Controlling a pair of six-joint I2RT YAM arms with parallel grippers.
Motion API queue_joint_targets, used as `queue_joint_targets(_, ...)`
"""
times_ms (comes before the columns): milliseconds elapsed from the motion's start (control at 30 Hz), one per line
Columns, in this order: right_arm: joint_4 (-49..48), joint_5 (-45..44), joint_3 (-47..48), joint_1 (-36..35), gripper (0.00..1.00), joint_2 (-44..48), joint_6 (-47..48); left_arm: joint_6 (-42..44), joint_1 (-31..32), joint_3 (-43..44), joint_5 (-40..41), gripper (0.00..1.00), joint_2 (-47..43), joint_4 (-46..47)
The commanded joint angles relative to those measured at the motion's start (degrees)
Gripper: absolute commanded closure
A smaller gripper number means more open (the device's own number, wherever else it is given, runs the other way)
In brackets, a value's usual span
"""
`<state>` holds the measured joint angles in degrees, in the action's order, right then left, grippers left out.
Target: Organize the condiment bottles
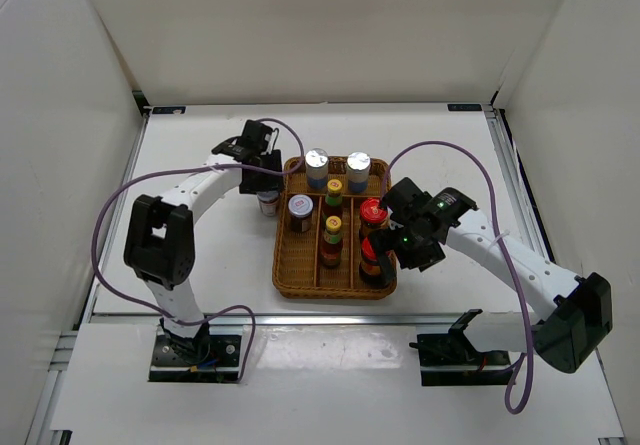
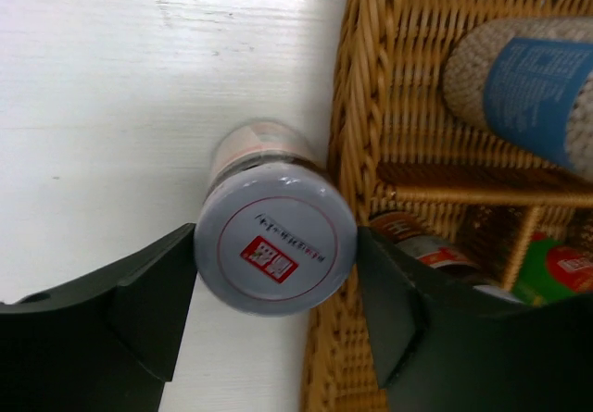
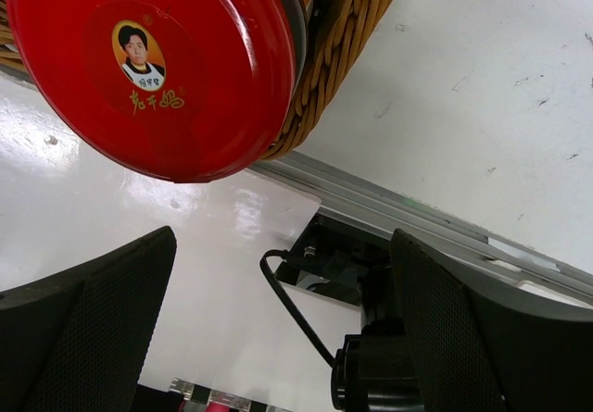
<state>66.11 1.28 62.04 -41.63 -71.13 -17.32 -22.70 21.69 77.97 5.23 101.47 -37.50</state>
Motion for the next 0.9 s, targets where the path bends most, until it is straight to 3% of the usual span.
queue_joint_targets(0, -0.36, 0.48, -0.08, 0.23, 0.01, -0.06, 0.89, 0.98, 0.46, 3.76, -5.23, 0.34, 0.48, -0.29)
queue_joint_targets(33, -0.36, 0.48, -0.08, 0.23, 0.01, -0.06, 0.89, 0.99, 0.46, 4.89, -5.23, 0.38, 1.09, -1.17)
queue_joint_targets(133, -0.36, 0.48, -0.08, 0.23, 0.01, -0.06, 0.89, 0.99, 0.46, 7.44, -3.06, 0.73, 0.49, -3.1)
queue_joint_targets(200, -0.36, 0.48, -0.08, 0.23, 0.01, -0.06, 0.89, 0.47, 0.46, 8.59, -0.07, 0.89, -2.23, -3.64)
queue_joint_targets(300, -0.36, 1.0, -0.08, 0.23, 0.01, -0.06, 0.89, -0.07, 0.46, 9.12, 4.95, 0.89, -8.2, -4.34)
queue_joint_targets(467, -0.36, 1.01, -0.08, 0.23, 0.01, 0.55, 0.89, 1.08, 1.59, 10.44, 6.28, 0.89, -17.87, -5.65)
queue_joint_targets(633, -0.89, 1.53, -0.61, 0.23, 0.01, 0.56, 0.89, -3.74, 9.84, 3.6, 5.31, 0.89, -27.37, -6.36)
queue_joint_targets(867, -0.89, 2.06, -0.61, 0.23, 0.01, 1.08, 1.41, -16.49, 23.82, -10.82, 14.26, 0.89, -32.83, -6.36)
